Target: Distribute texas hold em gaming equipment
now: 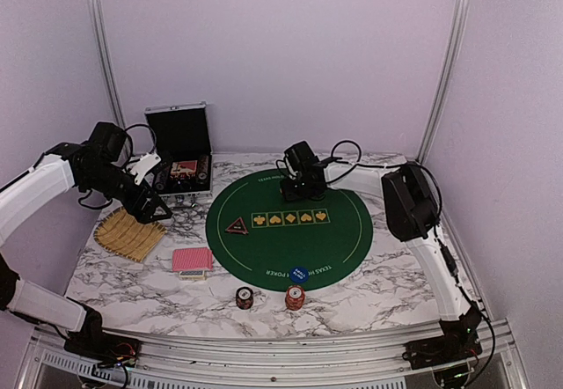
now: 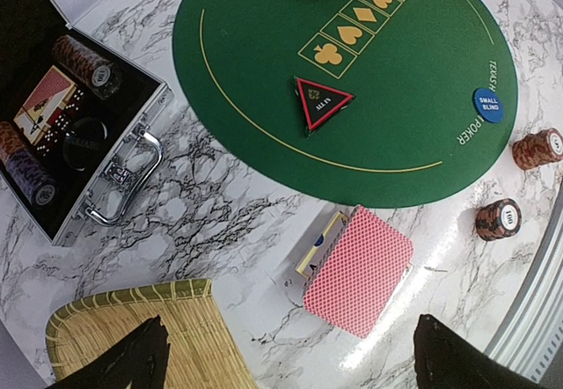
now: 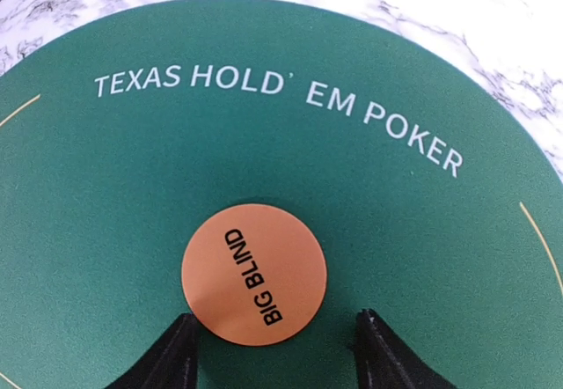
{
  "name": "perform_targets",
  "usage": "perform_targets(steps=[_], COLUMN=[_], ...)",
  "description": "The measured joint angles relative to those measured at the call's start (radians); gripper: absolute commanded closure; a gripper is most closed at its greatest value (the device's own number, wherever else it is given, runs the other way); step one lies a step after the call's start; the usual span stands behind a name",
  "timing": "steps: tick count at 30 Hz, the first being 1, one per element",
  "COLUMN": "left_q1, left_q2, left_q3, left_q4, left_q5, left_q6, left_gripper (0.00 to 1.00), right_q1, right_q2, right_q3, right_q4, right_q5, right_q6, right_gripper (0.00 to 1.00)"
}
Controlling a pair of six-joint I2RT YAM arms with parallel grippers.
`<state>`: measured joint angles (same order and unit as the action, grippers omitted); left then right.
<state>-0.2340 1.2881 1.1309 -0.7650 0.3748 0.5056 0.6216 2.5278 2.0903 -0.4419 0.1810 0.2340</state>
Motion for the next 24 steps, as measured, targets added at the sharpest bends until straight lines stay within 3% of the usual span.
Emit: perform_targets(steps=[7, 15, 24], left_q1=[0.000, 0.000, 0.000], left_q2=[0.000, 0.000, 0.000], left_q3=[0.001, 0.001, 0.002], left_q4=[-0.008, -0.021, -0.026], left_q5=[-0.002, -0.002, 0.000], left_q6=[0.001, 0.013, 0.023], left_gripper=[0.01, 0.01, 0.01], right_q1=[0.030, 0.188, 0.262], right_q2=[-0.182, -0.533, -0.568], right_q3=[-0.238, -0.620, -0.787], right_q4=[-0.012, -0.012, -0.055], right_q5=[-0.053, -0.188, -0.234], right_q6=[-0.116, -0.216, -0.243], right_gripper=[0.24, 0.29, 0.31])
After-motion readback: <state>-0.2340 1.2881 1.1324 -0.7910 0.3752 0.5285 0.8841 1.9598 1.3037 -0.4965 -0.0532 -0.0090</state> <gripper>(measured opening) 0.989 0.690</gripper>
